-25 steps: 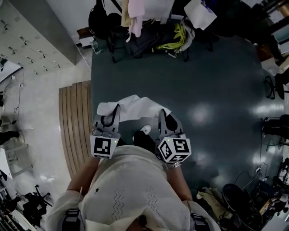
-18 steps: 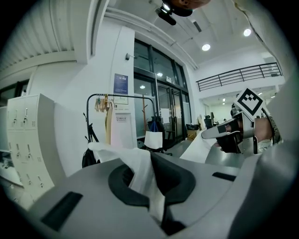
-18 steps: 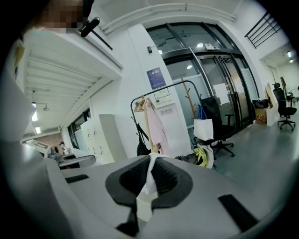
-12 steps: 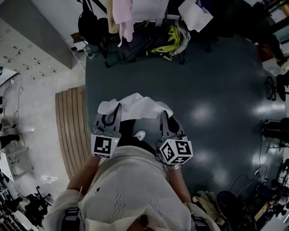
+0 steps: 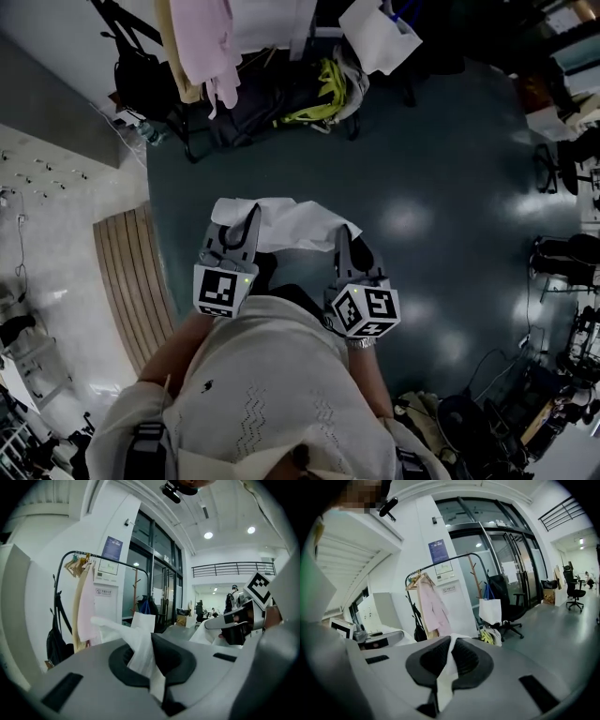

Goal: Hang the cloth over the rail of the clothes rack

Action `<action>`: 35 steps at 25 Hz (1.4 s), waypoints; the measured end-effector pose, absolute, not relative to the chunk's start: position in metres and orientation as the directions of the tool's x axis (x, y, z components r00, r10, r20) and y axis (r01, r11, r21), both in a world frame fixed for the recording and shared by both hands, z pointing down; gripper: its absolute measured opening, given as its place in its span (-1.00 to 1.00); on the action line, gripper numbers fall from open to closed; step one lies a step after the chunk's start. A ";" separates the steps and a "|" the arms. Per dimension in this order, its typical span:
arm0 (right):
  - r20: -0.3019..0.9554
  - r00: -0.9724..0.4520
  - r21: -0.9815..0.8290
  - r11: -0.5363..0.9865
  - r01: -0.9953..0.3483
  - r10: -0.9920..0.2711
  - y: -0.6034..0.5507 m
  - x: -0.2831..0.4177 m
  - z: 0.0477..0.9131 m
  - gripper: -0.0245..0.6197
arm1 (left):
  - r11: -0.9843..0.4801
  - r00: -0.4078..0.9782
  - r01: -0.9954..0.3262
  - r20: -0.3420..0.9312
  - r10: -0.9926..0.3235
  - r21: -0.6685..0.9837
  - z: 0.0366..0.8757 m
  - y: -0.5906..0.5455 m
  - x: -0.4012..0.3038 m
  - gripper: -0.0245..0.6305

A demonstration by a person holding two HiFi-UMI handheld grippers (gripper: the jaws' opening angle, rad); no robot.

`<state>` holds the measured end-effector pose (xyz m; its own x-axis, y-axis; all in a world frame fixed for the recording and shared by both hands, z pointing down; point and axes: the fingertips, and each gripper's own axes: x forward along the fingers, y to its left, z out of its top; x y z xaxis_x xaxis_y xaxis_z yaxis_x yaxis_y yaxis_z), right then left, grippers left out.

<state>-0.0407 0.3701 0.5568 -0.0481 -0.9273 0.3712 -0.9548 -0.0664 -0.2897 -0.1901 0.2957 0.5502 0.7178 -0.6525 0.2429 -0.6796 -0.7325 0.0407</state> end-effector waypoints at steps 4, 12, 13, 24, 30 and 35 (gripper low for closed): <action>0.336 -0.013 -0.290 -0.091 -0.953 -0.942 0.308 -0.024 0.537 -0.85 | -0.766 0.753 -0.642 0.215 -0.623 0.028 0.533 0.237 -0.169 -0.88; 0.385 -0.065 -0.304 -0.060 -0.951 -0.921 0.227 -0.013 0.543 -0.85 | -0.691 0.677 -0.722 0.235 -0.697 0.034 0.540 0.139 -0.174 -0.88; 0.383 -0.068 -0.308 -0.058 -0.950 -0.921 0.216 -0.006 0.544 -0.85 | -0.678 0.665 -0.734 0.236 -0.708 0.034 0.542 0.130 -0.172 -0.88; 0.351 -0.262 -0.347 0.135 -0.928 -0.899 0.073 0.094 0.567 -0.85 | -0.512 0.481 -0.858 0.288 -0.828 -0.041 0.557 0.041 -0.104 -0.88; 0.318 -0.350 -0.349 0.234 -0.907 -0.881 -0.014 0.166 0.554 -0.85 | -0.382 0.362 -0.924 0.287 -0.887 -0.016 0.543 -0.013 -0.056 -0.88; 0.305 -0.399 -0.412 0.258 -0.874 -0.865 -0.061 0.211 0.552 -0.85 | -0.249 0.207 -0.964 0.328 -0.922 -0.091 0.546 -0.035 -0.051 -0.88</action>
<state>0.2114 -0.0609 0.5517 -0.3985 -0.8649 0.3052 -0.8741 0.2575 -0.4118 -0.0509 -0.0346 0.5464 0.2069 -0.9216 0.3285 -0.9643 -0.2488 -0.0907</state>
